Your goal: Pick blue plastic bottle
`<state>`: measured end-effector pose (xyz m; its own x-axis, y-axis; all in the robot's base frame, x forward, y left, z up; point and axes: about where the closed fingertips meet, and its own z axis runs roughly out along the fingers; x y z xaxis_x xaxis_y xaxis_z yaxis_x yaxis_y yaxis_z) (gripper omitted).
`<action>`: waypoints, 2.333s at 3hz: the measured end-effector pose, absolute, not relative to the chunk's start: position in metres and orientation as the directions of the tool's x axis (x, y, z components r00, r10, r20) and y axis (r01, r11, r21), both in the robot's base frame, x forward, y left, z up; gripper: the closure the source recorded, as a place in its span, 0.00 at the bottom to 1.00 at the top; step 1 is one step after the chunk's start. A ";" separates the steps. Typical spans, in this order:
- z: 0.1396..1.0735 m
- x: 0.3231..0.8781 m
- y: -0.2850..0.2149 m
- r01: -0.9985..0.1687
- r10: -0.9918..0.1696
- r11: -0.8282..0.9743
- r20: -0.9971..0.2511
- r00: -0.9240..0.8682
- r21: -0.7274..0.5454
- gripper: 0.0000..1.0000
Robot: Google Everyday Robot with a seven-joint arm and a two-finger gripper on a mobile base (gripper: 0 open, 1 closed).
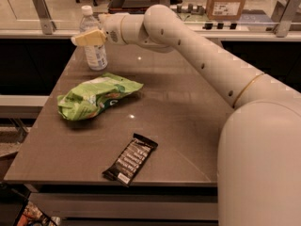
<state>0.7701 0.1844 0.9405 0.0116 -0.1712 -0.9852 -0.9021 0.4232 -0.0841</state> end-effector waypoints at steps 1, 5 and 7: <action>0.942 0.770 0.187 -0.903 -0.170 0.421 -0.985 0.014 -0.085 0.42; 0.941 0.767 0.197 -0.906 -0.182 0.414 -0.983 0.016 -0.091 1.00; 0.969 0.778 0.185 -0.892 -0.158 0.432 -0.985 0.074 -0.136 1.00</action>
Offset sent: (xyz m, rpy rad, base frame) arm 0.0000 0.0023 0.0012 0.0011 -0.0020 0.0020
